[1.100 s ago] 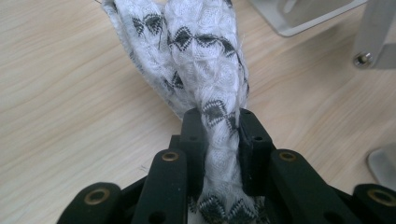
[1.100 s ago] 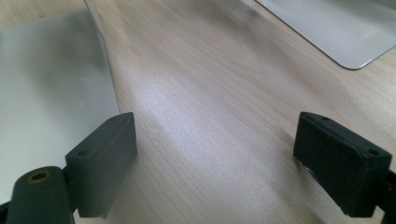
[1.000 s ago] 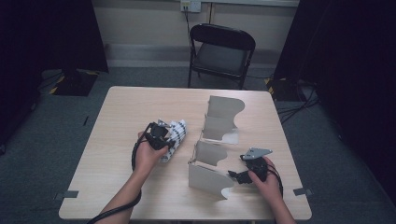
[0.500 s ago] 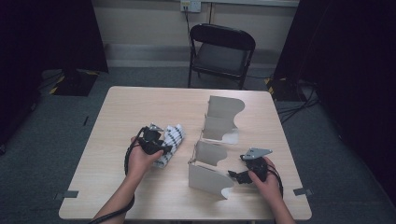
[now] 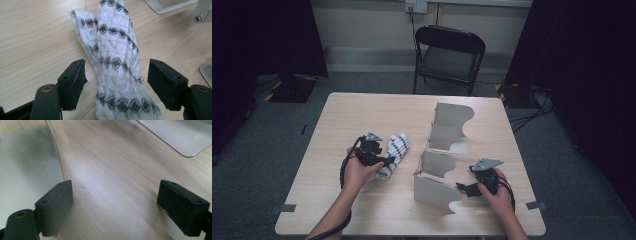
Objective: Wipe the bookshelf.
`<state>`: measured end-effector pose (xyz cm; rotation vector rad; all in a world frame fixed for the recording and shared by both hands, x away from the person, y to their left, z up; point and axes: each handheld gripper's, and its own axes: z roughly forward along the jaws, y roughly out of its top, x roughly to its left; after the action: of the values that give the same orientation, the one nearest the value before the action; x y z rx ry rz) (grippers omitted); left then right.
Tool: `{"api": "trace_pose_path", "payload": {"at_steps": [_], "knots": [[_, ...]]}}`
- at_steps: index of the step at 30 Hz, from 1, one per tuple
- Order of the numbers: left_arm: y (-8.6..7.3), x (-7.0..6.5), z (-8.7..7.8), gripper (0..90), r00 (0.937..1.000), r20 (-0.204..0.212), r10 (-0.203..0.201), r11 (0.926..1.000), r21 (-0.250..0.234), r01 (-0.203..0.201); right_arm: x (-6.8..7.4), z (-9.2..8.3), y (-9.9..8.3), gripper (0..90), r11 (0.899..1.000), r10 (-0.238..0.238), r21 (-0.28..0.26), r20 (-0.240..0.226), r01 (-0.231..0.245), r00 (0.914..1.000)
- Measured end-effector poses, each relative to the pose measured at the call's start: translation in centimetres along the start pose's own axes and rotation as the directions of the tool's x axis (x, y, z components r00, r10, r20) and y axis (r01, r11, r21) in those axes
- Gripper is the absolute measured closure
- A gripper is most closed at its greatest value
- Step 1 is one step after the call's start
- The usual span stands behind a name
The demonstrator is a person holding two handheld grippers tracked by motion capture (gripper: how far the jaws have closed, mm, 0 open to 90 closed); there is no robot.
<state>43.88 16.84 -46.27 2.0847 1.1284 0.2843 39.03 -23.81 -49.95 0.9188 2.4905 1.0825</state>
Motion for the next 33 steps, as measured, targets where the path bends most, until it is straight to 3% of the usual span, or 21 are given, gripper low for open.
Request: {"api": "trace_pose_path", "payload": {"at_steps": [6,33], "knots": [[-0.1,0.0,-0.2,28.6,1.0000,0.009,0.003,0.9999,-0.016,-0.003,0.0,0.0,0.0,12.6,1.000,0.001,0.001,0.000,-0.001,1.0000],[-1.7,0.6,-1.5,25.8,0.9997,0.018,0.016,0.9999,0.002,-0.016,0.0,0.0,0.0,12.6,1.000,0.001,0.000,0.001,-0.001,1.0000]]}}
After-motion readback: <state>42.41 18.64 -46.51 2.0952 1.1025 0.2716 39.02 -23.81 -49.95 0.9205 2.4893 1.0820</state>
